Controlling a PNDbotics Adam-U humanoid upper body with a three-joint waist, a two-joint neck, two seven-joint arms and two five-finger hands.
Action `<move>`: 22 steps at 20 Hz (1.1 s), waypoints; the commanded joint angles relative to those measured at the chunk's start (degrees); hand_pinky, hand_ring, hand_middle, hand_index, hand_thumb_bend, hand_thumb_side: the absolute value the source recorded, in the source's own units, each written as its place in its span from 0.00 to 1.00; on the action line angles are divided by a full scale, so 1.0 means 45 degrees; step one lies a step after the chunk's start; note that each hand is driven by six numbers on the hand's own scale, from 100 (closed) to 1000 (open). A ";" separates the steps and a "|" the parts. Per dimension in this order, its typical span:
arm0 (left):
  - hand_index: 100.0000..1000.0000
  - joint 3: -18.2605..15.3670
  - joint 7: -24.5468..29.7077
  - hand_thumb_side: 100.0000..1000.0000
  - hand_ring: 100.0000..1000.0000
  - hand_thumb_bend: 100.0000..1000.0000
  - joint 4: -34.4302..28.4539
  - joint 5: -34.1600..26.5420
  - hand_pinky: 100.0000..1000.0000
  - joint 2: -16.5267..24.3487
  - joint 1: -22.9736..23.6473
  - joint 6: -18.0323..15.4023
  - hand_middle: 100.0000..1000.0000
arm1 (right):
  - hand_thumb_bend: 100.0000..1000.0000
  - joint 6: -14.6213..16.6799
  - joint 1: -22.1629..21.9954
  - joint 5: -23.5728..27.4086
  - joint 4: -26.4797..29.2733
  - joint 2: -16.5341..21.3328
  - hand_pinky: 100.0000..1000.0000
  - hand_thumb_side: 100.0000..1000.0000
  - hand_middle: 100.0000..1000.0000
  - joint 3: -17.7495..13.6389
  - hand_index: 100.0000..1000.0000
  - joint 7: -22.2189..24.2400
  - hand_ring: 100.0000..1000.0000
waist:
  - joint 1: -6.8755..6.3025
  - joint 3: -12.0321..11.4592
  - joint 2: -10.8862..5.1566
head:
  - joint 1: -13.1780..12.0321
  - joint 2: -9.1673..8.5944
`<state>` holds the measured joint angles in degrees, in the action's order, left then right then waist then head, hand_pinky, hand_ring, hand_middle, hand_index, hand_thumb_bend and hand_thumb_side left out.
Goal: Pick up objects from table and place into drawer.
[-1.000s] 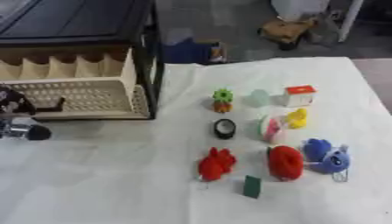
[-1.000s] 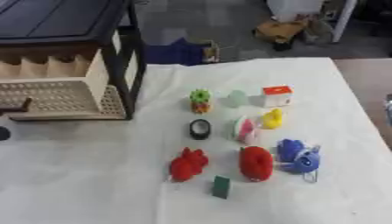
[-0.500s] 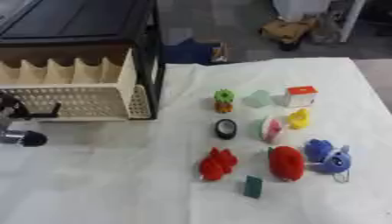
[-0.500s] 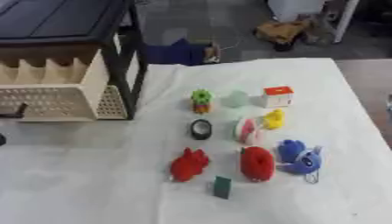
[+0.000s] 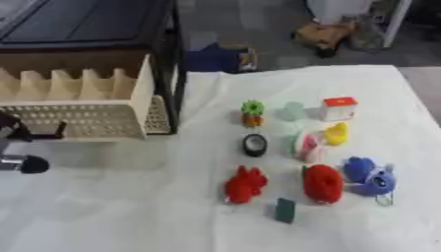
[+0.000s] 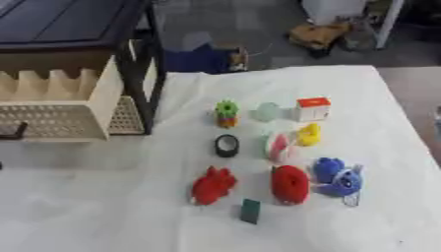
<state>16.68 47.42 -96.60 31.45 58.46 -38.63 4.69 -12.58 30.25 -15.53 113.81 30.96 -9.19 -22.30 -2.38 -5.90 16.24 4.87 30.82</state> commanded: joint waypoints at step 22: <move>0.93 -0.1286 -0.0190 1.00 0.00 0.62 -0.2022 -0.0763 0.00 0.0974 0.0474 0.0259 0.00 | 0.00 0.0012 0.0136 -0.0084 0.0174 0.0266 0.58 1.00 0.67 -0.0190 0.84 -0.0202 0.70 | 0.0118 -0.0140 -0.0480 | 0.0197 0.0013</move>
<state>12.49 46.93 -104.43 28.74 60.23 -36.06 5.80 -12.55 30.24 -15.58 113.81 30.95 -9.51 -22.92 -1.88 -6.44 15.24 5.51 30.74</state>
